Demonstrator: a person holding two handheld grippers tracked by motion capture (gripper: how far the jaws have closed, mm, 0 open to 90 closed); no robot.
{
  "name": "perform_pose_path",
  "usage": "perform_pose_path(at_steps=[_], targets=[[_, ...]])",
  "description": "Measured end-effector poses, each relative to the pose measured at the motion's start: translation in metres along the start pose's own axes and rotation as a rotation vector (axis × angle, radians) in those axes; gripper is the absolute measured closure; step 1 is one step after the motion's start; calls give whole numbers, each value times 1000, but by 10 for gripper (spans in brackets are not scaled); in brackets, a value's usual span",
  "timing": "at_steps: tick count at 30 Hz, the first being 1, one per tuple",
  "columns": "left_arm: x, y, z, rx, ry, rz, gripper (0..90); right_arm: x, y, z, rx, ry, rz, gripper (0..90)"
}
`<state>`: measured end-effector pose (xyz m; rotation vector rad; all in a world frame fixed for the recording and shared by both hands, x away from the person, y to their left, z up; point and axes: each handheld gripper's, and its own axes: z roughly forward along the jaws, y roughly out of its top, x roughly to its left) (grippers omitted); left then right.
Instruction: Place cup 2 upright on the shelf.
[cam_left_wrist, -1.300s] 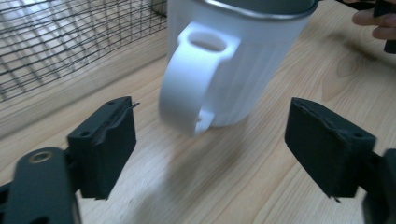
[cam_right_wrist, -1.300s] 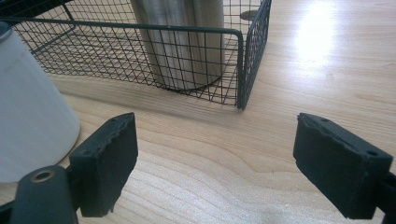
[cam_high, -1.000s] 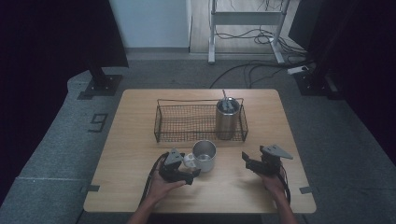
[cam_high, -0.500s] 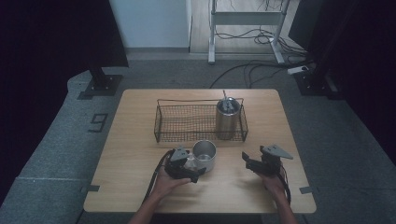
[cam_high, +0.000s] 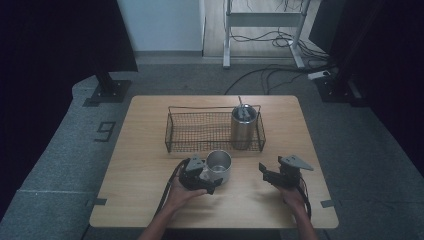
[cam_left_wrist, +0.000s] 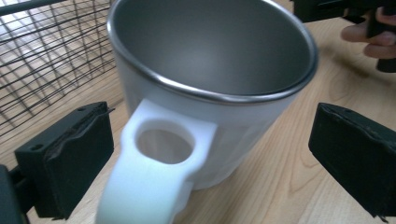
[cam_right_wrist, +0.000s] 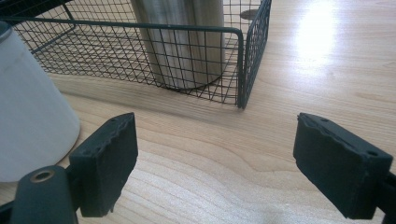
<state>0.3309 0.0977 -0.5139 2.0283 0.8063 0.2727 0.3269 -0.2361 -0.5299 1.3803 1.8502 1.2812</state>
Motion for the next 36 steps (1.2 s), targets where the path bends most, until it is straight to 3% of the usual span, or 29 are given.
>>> perform_pose_path(at_steps=[4, 11, 14, 36], targets=[[2, 0, 1, 9, -21, -4, 2, 0, 0, 0, 1, 0, -1, 137], [0, 1, 7, 7, 6, -2, 10, 0, 0, 1, 4, -1, -2, 137], [1, 2, 10, 2, -12, 7, 116, -1, 0, 0, 1, -2, 0, 137], [-1, -3, 22, -11, 14, 49, 110, -2, -1, 0, 1, -5, -1, 138]])
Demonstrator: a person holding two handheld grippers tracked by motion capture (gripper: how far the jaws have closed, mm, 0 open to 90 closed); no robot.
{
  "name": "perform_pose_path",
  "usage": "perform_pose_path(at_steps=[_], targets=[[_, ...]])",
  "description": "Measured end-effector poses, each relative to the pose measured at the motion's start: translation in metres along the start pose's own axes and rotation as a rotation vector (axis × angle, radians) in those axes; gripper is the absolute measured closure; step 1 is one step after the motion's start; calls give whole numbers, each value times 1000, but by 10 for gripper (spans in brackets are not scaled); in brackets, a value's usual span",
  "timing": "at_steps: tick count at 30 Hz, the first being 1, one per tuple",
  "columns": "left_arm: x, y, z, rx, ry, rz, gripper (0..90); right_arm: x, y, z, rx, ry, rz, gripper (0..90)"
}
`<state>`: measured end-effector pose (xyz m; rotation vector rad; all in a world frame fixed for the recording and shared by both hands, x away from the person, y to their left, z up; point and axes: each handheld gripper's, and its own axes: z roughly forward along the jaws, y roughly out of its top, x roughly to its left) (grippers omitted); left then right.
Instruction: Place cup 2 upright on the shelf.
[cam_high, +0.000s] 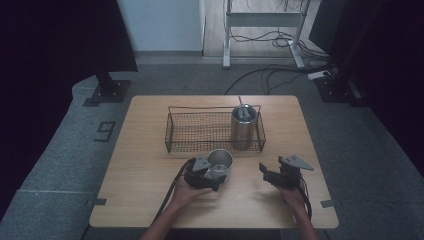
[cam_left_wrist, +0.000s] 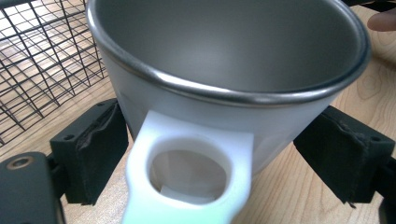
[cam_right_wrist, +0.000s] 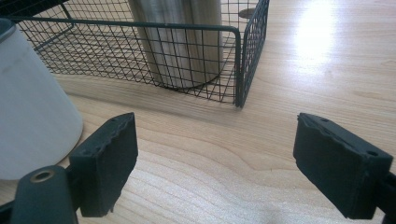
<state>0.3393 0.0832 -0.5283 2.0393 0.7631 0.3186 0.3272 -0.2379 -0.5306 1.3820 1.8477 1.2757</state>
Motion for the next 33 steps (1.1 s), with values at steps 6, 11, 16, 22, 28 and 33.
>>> perform_pose_path(at_steps=[6, 11, 16, 22, 28, 33], targets=[[0, -2, -1, -7, 1, 15, 119, -1, 0, 0, -2, -3, 0, 139], [0, -4, -2, -14, -1, 19, 122, 0, 0, -1, 0, -4, -3, 139], [0, -4, -2, -15, -1, 20, 122, -1, 0, 0, -1, -3, -2, 139], [1, -5, -3, -16, -2, 21, 123, -1, 0, 0, -2, -3, -3, 139], [1, -6, -4, -17, -7, 26, 123, -1, -1, 0, 1, -5, -1, 139], [1, -8, -8, -25, -9, 26, 127, -1, -1, 0, 2, -3, -1, 139]])
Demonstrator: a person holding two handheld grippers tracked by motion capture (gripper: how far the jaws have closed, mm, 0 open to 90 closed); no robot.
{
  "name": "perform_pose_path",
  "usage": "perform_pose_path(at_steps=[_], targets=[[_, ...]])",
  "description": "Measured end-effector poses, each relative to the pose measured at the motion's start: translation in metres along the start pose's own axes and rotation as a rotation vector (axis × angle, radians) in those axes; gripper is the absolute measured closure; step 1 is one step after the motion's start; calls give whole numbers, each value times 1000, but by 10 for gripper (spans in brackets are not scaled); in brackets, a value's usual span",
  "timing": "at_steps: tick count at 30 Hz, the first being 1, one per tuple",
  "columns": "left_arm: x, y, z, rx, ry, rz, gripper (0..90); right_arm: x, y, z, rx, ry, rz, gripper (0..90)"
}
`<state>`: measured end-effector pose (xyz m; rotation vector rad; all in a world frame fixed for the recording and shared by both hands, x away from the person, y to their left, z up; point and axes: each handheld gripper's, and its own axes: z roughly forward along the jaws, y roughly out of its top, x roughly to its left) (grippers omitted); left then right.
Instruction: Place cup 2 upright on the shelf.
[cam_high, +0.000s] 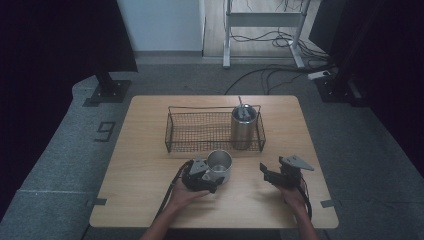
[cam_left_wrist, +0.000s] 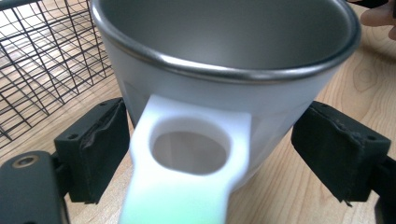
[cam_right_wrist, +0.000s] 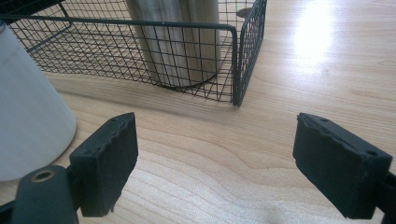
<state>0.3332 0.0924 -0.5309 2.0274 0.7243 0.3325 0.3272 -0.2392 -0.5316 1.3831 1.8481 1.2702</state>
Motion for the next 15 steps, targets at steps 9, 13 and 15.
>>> perform_pose_path(at_steps=[9, 13, 15], targets=[[1, -3, -20, -34, 27, -5, 170, 0, 0, -1, -6, 3, -1, 139], [5, -8, -34, -49, 30, -13, 225, 0, 0, -1, -5, 3, -2, 139], [6, -11, -36, -57, 40, -11, 284, 1, 0, -1, -4, 3, -3, 140]])
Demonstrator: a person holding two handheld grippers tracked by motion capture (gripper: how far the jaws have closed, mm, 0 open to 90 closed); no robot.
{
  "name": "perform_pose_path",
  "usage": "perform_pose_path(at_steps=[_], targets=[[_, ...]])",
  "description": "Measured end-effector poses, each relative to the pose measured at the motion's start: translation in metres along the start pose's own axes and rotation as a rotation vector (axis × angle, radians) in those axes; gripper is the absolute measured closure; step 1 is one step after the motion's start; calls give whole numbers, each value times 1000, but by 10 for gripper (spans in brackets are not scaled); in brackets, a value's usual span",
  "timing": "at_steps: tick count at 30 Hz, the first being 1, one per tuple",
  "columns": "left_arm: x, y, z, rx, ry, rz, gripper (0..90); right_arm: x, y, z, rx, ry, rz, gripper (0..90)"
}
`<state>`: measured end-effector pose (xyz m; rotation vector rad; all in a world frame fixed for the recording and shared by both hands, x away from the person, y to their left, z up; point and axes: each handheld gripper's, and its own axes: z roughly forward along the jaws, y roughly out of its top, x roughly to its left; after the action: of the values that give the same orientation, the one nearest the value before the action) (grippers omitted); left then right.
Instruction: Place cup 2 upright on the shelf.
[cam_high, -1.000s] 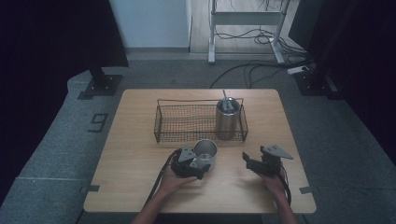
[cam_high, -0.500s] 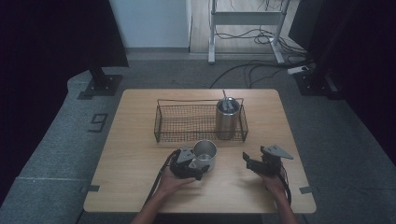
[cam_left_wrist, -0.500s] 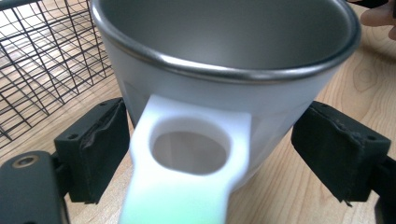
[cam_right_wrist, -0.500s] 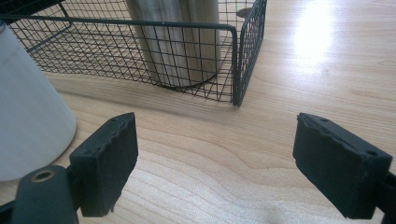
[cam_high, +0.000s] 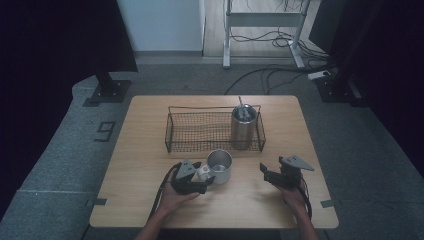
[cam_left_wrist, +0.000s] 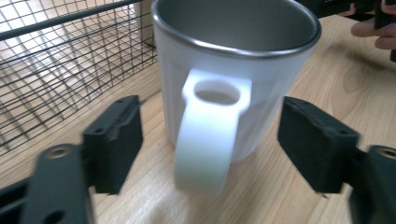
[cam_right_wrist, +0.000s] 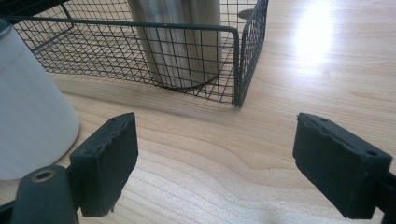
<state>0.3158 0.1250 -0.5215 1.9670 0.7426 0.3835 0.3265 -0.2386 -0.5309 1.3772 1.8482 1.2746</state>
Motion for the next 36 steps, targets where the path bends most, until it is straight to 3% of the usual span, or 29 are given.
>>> perform_pose_path(at_steps=[3, 9, 13, 25, 36], targets=[[-1, -3, -2, -23, 11, 13, 420, 1, 0, 1, 1, 2, -1, 140], [0, -6, -5, -51, -8, 36, 686, 1, -1, 2, 8, 2, -1, 141], [-5, -6, -4, -56, -5, 85, 713, 1, -1, 2, 9, 1, 0, 143], [-7, -3, -7, -89, -42, 133, 719, -2, -1, 1, -1, -7, 2, 146], [-5, 2, -14, -122, -42, 133, 720, -3, -1, 1, -3, -14, 8, 146]])
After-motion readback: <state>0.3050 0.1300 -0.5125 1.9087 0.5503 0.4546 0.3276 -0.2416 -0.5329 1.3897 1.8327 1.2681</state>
